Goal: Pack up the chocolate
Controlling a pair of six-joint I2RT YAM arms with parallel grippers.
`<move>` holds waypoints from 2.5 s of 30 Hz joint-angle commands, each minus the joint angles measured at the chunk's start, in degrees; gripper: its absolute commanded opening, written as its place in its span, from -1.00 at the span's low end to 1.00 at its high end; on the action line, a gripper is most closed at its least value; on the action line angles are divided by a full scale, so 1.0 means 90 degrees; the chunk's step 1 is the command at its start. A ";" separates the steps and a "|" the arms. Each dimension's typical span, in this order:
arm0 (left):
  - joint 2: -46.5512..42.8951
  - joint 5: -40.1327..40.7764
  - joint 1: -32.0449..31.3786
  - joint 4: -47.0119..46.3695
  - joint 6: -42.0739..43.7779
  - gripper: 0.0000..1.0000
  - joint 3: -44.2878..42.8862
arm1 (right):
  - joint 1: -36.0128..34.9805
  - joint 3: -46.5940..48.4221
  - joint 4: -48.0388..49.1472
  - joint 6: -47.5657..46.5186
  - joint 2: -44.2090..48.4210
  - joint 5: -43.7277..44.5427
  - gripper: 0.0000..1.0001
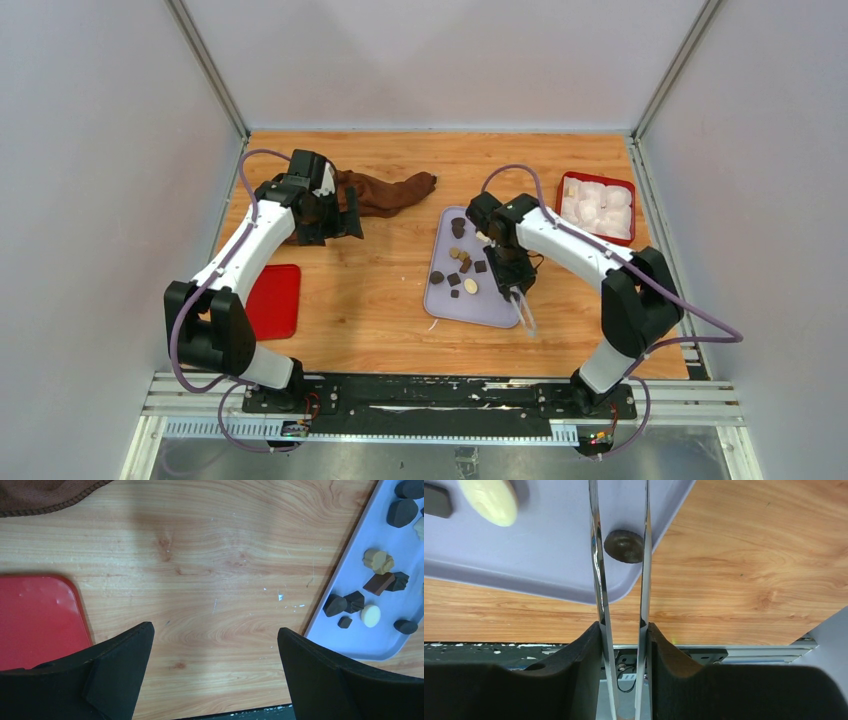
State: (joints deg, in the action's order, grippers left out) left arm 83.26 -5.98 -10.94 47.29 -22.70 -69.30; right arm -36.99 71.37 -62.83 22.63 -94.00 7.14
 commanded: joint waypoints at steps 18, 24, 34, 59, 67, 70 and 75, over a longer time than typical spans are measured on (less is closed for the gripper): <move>0.0021 0.0080 0.0024 0.0100 0.0061 1.00 -0.0133 | 0.3440 0.2153 -0.0330 -0.1409 -0.0277 0.0179 -1.00; 0.0106 0.0047 0.0024 0.0101 0.0072 1.00 -0.0191 | 0.3811 0.2350 -0.0103 -0.1489 -0.0869 0.0118 -1.00; 0.0100 0.0127 0.0024 0.0166 0.0037 1.00 -0.0231 | 0.3976 0.2834 -0.0003 -0.1597 -0.1530 0.0092 -0.99; 0.0349 0.0069 0.0024 0.0244 -0.0036 0.99 -0.0567 | 0.4049 0.2990 0.0183 -0.1709 -0.2127 -0.0119 -0.34; 0.0358 0.0071 0.0024 0.0244 0.0000 0.99 -0.0543 | 0.4044 0.2973 0.0172 -0.1704 -0.2111 -0.0033 -0.24; 0.0358 0.0096 0.0024 0.0244 0.0021 0.99 -0.0529 | 0.4051 0.2933 0.0180 -0.1702 -0.2072 0.0020 -0.21; 0.0341 0.0083 0.0024 0.0244 0.0022 0.99 -0.0504 | 0.4047 0.2880 0.0193 -0.1709 -0.2001 0.0080 -0.20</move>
State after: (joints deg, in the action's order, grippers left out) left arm 85.84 -5.34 -10.94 49.12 -22.92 -72.86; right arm -1.32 96.27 -60.38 7.81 -112.55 6.20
